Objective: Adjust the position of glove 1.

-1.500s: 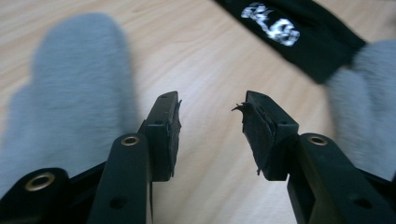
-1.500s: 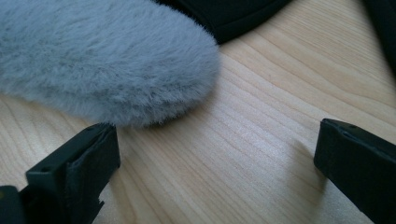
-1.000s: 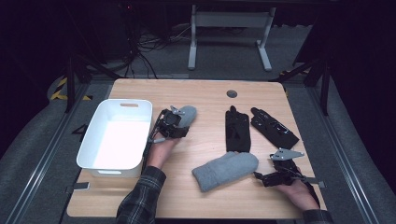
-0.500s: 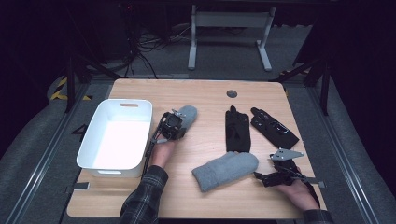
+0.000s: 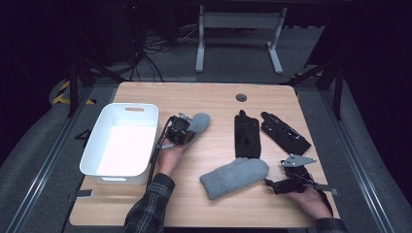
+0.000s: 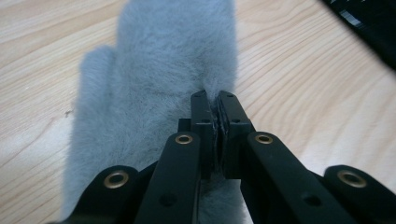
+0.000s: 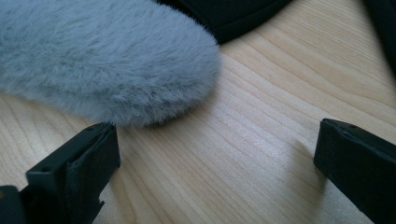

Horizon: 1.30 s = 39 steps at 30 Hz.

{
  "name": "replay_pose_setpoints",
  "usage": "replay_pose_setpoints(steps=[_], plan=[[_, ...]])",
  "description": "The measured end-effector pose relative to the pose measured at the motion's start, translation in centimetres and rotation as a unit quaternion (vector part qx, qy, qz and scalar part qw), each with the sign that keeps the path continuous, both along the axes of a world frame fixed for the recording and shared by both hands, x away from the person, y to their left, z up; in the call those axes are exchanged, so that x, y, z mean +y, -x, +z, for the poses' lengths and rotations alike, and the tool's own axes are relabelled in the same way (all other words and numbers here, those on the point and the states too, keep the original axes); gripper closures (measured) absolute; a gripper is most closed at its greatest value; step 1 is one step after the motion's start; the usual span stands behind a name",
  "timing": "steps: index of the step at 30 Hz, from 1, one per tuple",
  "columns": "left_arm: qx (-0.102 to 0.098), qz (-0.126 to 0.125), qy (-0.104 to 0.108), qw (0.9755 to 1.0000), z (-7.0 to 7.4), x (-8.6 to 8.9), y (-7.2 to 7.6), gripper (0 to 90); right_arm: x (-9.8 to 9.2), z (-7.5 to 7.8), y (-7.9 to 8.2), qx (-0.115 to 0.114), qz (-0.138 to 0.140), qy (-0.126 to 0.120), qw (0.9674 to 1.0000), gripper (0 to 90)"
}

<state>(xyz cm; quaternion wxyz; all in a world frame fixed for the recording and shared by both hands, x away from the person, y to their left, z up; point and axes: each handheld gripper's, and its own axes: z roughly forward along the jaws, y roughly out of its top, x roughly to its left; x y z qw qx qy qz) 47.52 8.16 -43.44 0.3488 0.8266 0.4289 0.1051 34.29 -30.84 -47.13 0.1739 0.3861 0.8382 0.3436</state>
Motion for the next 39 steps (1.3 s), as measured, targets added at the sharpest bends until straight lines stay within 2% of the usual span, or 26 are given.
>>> replay_pose_setpoints(steps=[10, 13, 16, 20, 25, 33, 39], plan=[[-0.007, -0.028, 0.042, 0.9987, 2.1, 0.5, 1.1, 87.4, 0.0, 0.0, 0.0, 0.0, 0.0, 0.0, 1.0, 0.7], [-0.011, -0.05, 0.055, 0.9972, 3.1, 0.6, 1.6, 87.5, 0.0, 0.0, 0.0, 0.0, 0.0, 0.0, 1.0, 0.7], [-0.012, -0.058, 0.066, 0.9961, 3.6, 0.7, 1.8, 87.5, 0.0, 0.0, 0.0, 0.0, 0.0, 0.0, 1.0, 0.7], [-0.019, -0.08, 0.069, 0.9943, 4.6, 0.4, 2.4, 87.6, 0.0, 0.0, 0.0, 0.0, 0.0, 0.0, 1.0, 0.7], [-0.023, -0.112, 0.074, 0.9907, 5.7, -0.5, 3.3, 87.6, 0.0, 0.0, 0.0, 0.0, 0.0, 0.0, 1.0, 0.7], [-0.028, -0.135, 0.08, 0.9872, 6.8, -1.8, 4.5, 87.7, 0.0, 0.0, 0.0, 0.0, 0.0, 0.0, 1.0, 0.7], [-0.016, -0.155, 0.075, 0.9849, 7.2, -3.2, 5.9, 87.7, 0.0, 0.0, 0.0, 0.0, 0.0, 0.0, 1.0, 0.7]])
